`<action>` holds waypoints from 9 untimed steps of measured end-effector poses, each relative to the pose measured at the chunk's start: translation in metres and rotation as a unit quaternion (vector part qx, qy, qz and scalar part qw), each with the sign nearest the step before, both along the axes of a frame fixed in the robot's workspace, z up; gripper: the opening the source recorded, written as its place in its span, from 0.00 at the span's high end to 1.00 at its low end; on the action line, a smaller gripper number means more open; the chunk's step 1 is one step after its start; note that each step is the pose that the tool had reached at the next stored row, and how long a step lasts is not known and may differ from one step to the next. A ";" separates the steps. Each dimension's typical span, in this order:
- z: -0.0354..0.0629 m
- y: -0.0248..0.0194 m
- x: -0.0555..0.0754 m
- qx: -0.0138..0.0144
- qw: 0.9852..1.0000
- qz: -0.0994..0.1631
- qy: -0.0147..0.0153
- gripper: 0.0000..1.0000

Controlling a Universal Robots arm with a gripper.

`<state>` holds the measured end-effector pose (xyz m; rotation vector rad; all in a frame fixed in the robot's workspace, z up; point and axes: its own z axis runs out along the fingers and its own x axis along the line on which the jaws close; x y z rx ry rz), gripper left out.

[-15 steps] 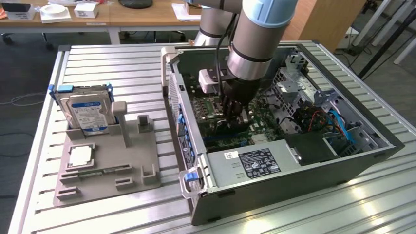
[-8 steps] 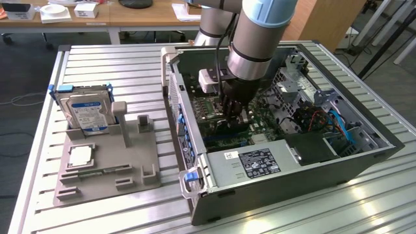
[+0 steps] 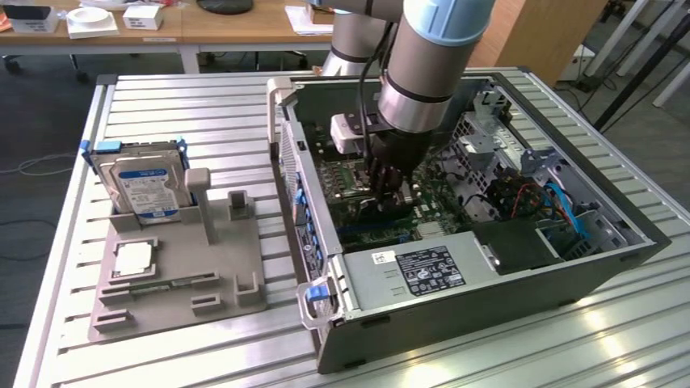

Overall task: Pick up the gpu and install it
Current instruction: 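Insert the gpu into the slot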

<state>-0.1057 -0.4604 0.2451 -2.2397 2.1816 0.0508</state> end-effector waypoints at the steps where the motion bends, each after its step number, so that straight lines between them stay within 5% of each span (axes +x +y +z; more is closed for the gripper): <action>1: 0.0000 0.0001 0.001 0.000 1.000 0.000 0.000 0.73; 9: -0.0002 0.0001 -0.001 0.000 1.000 0.000 -0.002 0.73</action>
